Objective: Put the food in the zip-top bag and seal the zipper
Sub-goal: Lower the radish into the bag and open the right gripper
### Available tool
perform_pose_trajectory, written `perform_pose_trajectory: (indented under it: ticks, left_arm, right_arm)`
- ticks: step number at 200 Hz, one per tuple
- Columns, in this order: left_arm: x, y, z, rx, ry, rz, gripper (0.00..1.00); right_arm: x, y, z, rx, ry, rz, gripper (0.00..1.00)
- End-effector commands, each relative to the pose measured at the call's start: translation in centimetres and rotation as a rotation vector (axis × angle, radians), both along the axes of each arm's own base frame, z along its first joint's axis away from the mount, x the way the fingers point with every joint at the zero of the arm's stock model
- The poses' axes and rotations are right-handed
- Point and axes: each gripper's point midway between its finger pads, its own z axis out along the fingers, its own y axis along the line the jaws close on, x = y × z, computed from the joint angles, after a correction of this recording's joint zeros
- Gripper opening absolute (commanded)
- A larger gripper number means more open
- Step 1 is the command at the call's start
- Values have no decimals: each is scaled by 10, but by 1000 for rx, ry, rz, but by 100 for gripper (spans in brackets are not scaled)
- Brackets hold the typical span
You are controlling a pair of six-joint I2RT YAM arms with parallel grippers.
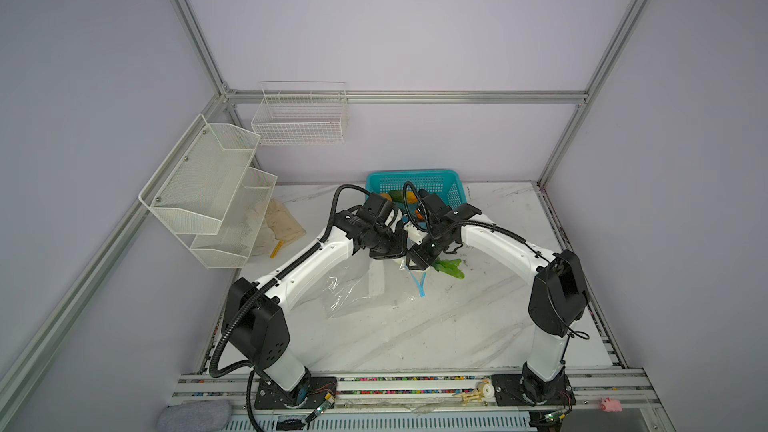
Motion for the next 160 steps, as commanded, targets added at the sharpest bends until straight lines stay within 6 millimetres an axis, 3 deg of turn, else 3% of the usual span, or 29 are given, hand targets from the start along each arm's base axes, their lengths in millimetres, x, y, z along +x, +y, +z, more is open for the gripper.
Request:
perform_pose_trajectory:
  ticks: [1,62,93,109,136,160]
  left_arm:
    - [-8,-2,4,-34,-2,-11,0]
    - [-7,-2,4,-35,-6,-9,0]
    - [-8,-1,3,-33,-4,-8,0]
    - [-8,-1,3,-32,-3,-8,0]
    - [-8,0,4,-31,-8,-4,0]
    - [-9,2,6,-31,-16,1,0]
  right_arm:
    - [-5,6,0,-5,8,32,53]
    - [3,7,5,-17,-27,22,68]
    - [9,6,12,-22,-61,9,68]
    - [12,6,29,-3,-99,2,68]
    - [20,4,74,91,-210,-63,68]
    - [32,-21,97,170,-247,-220,64]
